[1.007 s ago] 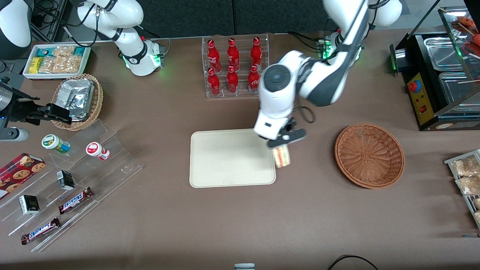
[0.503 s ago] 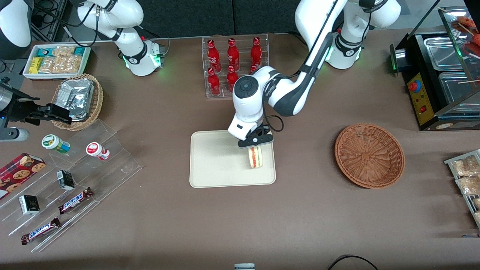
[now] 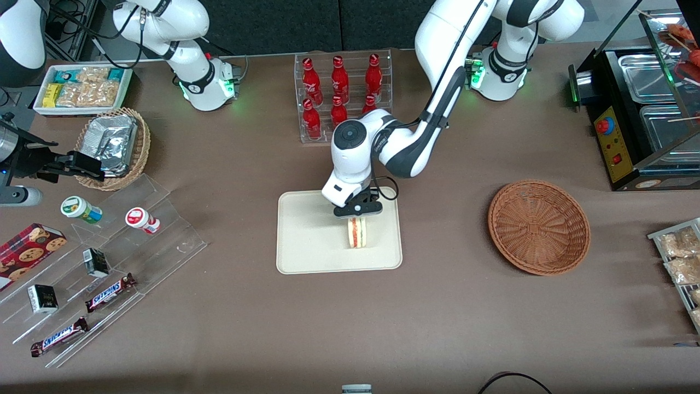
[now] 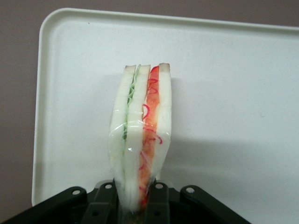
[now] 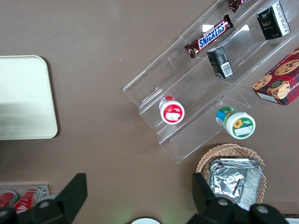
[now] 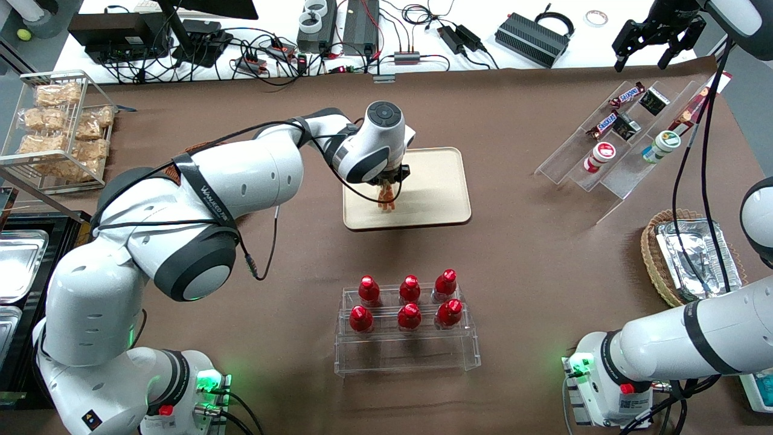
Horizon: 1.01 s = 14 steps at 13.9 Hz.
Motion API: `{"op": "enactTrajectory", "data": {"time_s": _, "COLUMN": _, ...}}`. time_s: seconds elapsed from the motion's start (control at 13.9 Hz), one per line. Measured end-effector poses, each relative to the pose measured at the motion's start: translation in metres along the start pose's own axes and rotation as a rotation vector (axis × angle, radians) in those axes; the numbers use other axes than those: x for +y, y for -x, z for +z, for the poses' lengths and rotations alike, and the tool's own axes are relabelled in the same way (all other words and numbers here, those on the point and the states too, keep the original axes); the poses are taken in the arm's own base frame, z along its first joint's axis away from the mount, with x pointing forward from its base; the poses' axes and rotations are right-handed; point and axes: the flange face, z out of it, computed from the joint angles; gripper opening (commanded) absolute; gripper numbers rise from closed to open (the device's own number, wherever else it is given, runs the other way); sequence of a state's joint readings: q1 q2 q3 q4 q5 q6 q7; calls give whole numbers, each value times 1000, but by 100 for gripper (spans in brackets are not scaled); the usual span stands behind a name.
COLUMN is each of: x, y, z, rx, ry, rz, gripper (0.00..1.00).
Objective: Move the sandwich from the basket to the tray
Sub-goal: 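Lower the sandwich onto the tray and open the left gripper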
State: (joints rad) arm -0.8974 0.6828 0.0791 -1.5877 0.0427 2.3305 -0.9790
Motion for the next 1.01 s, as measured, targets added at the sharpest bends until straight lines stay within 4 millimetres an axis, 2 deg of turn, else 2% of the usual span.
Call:
{"op": "enactTrajectory", "data": {"time_s": 0.22, "x": 3, "y": 5, "z": 7, "rx": -5, "ry": -8, "rz": 38, "gripper": 19}}
{"op": "enactTrajectory", "data": {"time_s": 0.43, "x": 3, "y": 5, "z": 6, "rx": -4, "ry": -6, "rz": 51, "gripper": 33}}
{"op": "enactTrajectory", "data": {"time_s": 0.65, "x": 3, "y": 5, "z": 7, "rx": -5, "ry": -7, "rz": 53, "gripper": 83}}
{"op": "enactTrajectory", "data": {"time_s": 0.72, "x": 3, "y": 5, "z": 7, "rx": -6, "ry": -9, "rz": 54, "gripper": 93}}
{"op": "enactTrajectory", "data": {"time_s": 0.79, "x": 2, "y": 5, "z": 8, "rx": -9, "ry": -13, "rz": 54, "gripper": 99}}
{"op": "enactTrajectory", "data": {"time_s": 1.01, "x": 3, "y": 1, "z": 1, "rx": -19, "ry": -31, "rz": 49, "gripper": 99}}
